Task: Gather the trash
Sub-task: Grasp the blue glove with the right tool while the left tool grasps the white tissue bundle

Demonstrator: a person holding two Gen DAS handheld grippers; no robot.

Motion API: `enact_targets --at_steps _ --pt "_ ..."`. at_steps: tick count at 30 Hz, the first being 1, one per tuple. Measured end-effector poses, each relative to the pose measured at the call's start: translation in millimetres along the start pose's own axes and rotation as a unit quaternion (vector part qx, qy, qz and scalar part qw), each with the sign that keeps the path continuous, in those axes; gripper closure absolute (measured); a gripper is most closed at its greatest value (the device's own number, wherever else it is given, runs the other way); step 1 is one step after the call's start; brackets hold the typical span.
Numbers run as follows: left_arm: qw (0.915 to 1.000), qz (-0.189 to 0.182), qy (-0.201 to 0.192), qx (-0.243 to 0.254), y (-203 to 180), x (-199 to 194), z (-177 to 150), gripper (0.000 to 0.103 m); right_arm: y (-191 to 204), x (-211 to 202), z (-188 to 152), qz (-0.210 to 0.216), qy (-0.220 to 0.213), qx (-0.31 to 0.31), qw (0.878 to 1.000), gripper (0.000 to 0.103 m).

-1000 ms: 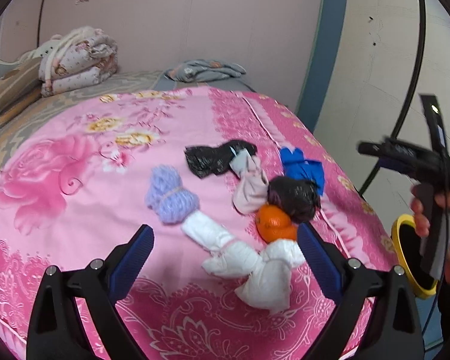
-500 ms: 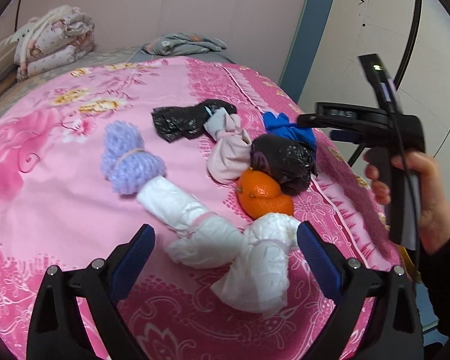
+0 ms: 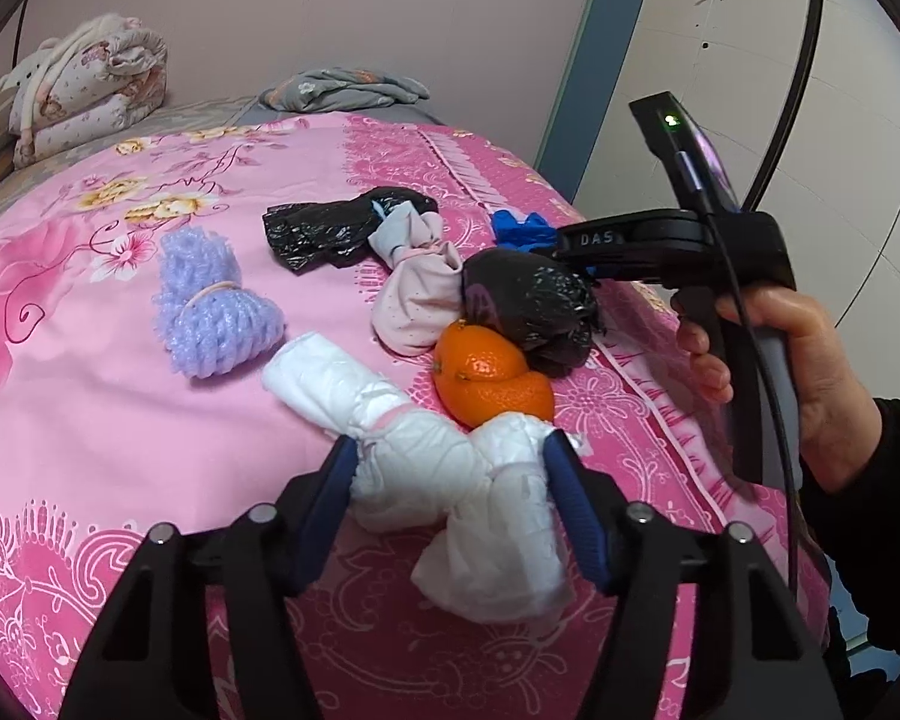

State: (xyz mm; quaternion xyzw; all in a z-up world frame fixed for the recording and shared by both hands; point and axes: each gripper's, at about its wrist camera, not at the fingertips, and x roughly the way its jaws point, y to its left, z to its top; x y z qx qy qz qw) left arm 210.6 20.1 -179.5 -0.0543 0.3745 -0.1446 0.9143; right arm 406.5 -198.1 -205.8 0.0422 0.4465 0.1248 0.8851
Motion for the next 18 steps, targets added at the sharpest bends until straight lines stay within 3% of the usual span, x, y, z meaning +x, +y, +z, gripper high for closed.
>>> enact_targets --at_steps 3,8,9,10,18 --pt "0.9999 -0.003 -0.004 -0.01 3 -2 0 0.047 2 -3 -1 0.008 -0.007 -0.004 1.0 0.09" --pt "0.9998 -0.005 -0.01 -0.018 6 -7 3 0.053 2 -16 -2 0.02 -0.028 -0.007 0.999 0.095" --pt "0.9998 -0.005 -0.011 -0.018 6 -8 3 0.056 3 -19 -2 0.02 -0.033 -0.009 0.999 0.095" --pt "0.9997 -0.005 -0.013 -0.018 5 -10 4 0.068 3 -24 -2 0.019 -0.038 -0.011 0.999 0.095" --pt "0.9999 0.004 -0.009 -0.005 1 -11 4 0.069 -2 -46 -3 0.015 -0.052 -0.006 0.998 0.095"
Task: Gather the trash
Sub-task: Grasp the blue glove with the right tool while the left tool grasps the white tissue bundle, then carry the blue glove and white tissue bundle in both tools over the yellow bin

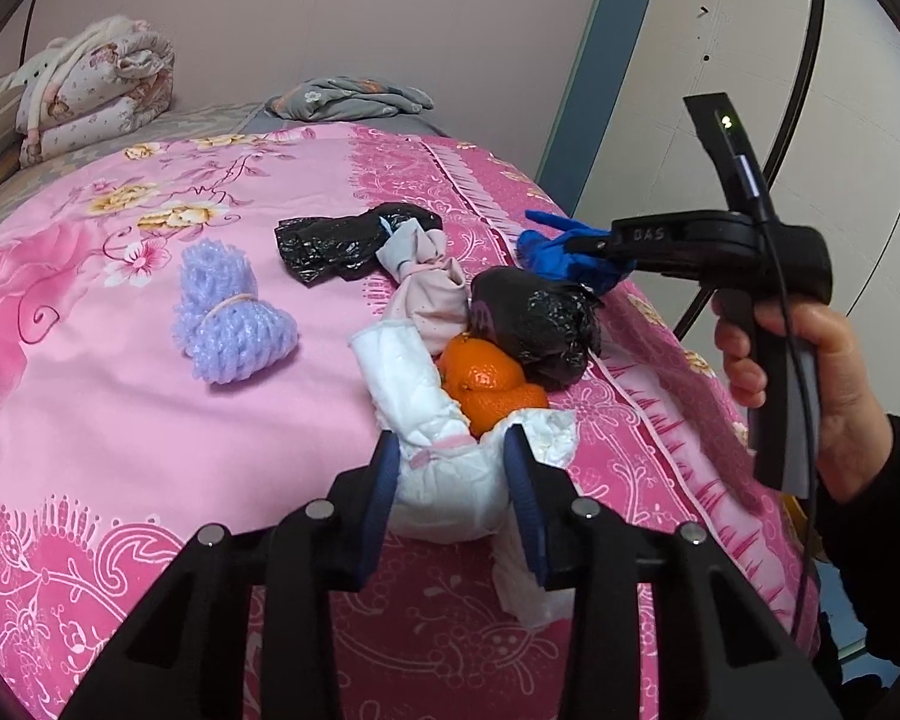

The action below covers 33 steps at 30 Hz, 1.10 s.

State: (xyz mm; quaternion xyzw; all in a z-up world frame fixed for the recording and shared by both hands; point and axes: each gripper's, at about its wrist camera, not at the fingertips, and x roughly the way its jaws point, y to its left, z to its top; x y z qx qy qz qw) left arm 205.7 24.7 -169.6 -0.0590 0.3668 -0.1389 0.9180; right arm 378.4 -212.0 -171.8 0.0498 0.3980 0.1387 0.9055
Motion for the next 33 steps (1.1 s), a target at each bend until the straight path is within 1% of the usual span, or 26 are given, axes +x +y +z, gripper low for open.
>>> enact_targets --at_steps 1,3,5,9,11,15,18,24,28,33 --pt "1.0 -0.001 0.0 0.0 0 0 0 0.07 -1 -3 0 -0.001 -0.002 0.002 1.0 0.095" --pt "1.0 -0.004 0.002 -0.003 1 -1 0 0.076 -3 -12 0 -0.001 -0.008 0.005 1.0 0.095" --pt "0.9999 -0.013 0.004 -0.008 1 -3 0 0.077 -4 -19 -1 0.0 -0.012 0.008 1.0 0.095" --pt "1.0 -0.005 0.003 0.0 -3 -5 -2 0.077 -4 -32 -1 -0.001 -0.023 0.006 1.0 0.095" --pt "0.9999 -0.011 0.001 -0.006 -3 -8 -2 0.078 -4 -39 -3 0.0 -0.026 0.006 1.0 0.095" --pt "0.9998 -0.011 -0.013 -0.009 0 -20 0 0.078 -5 -51 -5 0.0 -0.032 0.003 0.999 0.095" --pt "0.9995 -0.012 -0.02 -0.021 7 -28 2 0.078 -6 -58 -7 0.003 -0.035 0.006 0.999 0.095" --pt "0.9985 0.004 -0.051 -0.022 13 -55 9 0.078 -3 -80 -9 0.009 -0.051 0.004 0.999 0.095" --pt "0.9971 0.013 -0.072 -0.022 13 -74 18 0.078 2 -101 -9 0.017 -0.064 0.0 0.998 0.095" --pt "0.995 0.02 -0.097 -0.013 4 -96 27 0.078 6 -141 -9 0.029 -0.089 -0.003 0.996 0.095"
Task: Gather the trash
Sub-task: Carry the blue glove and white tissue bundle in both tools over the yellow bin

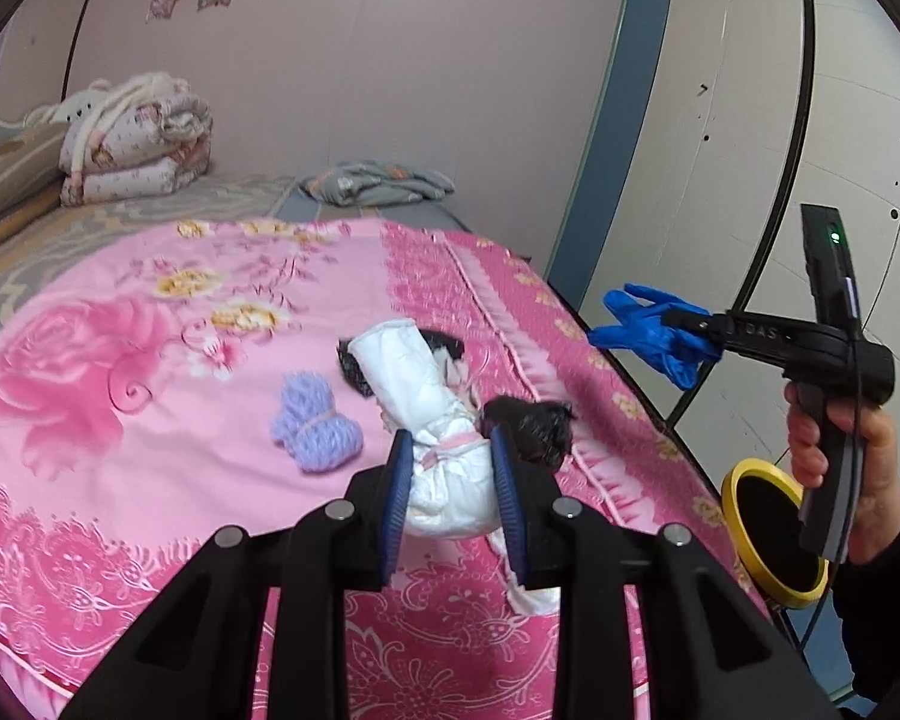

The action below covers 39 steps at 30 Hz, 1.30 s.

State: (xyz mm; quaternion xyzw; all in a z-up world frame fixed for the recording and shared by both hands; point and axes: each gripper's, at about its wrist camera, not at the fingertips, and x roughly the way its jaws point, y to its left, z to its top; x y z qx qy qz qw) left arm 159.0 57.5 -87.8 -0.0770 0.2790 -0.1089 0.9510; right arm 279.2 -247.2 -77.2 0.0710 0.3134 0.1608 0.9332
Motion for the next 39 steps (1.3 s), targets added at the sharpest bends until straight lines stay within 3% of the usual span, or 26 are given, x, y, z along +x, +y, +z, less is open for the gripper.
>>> enact_targets --at_steps 13,20,39 --pt "0.9983 0.014 -0.051 0.026 -48 -49 29 0.078 10 -125 8 0.002 -0.092 -0.023 0.995 0.095" --pt "0.9962 -0.01 -0.077 0.04 -87 -68 49 0.078 1 -190 5 -0.016 -0.142 -0.021 0.99 0.095" --pt "0.9816 -0.112 -0.103 0.116 -228 -59 91 0.077 -106 -321 -22 -0.131 -0.218 0.066 0.965 0.095"
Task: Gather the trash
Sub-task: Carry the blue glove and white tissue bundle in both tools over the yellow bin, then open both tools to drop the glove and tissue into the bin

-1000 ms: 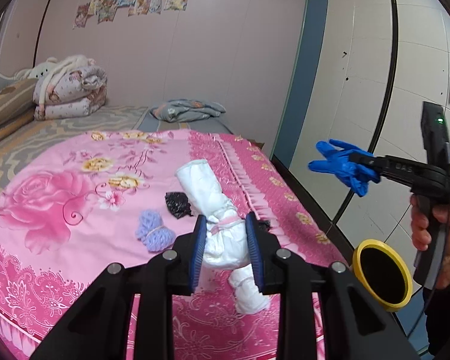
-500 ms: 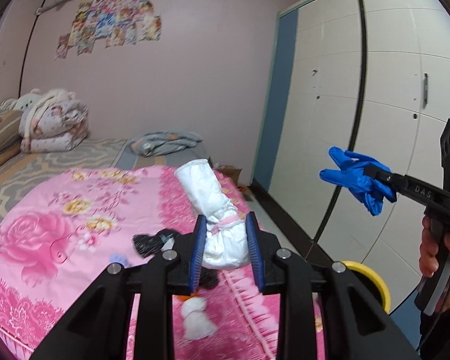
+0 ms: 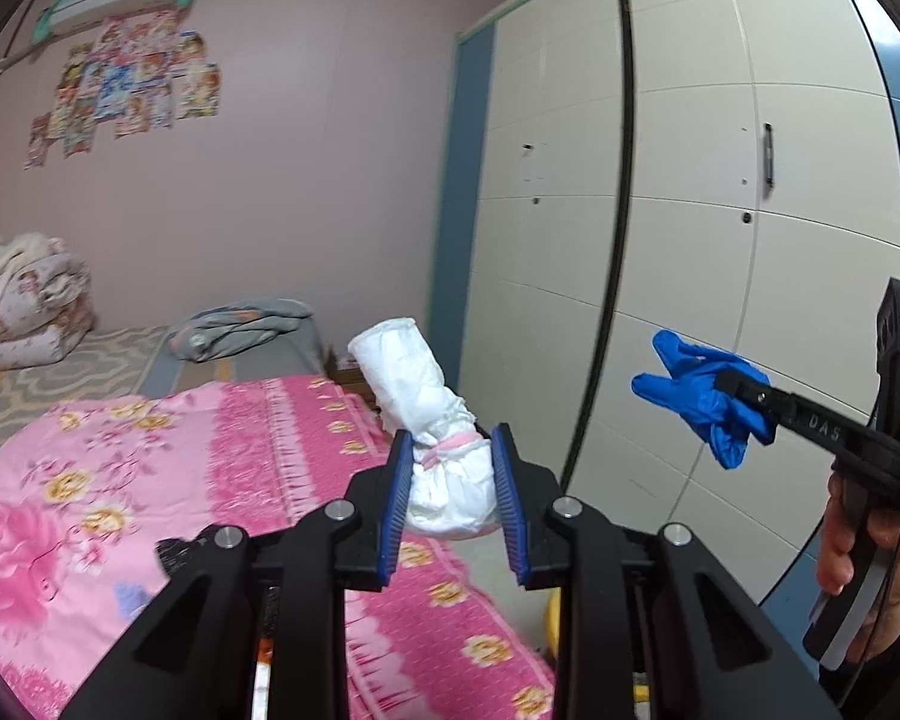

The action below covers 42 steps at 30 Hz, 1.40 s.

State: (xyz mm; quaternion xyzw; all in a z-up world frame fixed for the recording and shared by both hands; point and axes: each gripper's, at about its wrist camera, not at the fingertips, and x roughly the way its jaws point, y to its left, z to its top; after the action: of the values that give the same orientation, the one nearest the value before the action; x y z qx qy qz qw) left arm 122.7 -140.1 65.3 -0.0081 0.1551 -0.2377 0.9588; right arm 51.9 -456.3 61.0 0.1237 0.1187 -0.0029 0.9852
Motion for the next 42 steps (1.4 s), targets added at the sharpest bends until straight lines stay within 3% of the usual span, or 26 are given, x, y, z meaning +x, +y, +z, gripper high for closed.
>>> enact_targets --at_steps 8,17,28,42 --pt "0.9988 -0.044 0.014 0.018 -49 41 7 0.077 -41 -20 -9 -0.071 -0.029 0.016 0.997 0.095" --pt "0.9959 -0.076 0.043 0.025 -85 89 -11 0.077 -69 -26 -28 -0.129 -0.043 0.018 0.991 0.095" --pt "0.9901 -0.103 0.093 0.021 -118 150 -50 0.077 -116 -6 -64 -0.186 -0.012 0.036 0.982 0.095" --pt "0.9782 -0.12 0.165 0.038 -148 220 -103 0.077 -173 39 -118 -0.206 0.06 0.07 0.974 0.095"
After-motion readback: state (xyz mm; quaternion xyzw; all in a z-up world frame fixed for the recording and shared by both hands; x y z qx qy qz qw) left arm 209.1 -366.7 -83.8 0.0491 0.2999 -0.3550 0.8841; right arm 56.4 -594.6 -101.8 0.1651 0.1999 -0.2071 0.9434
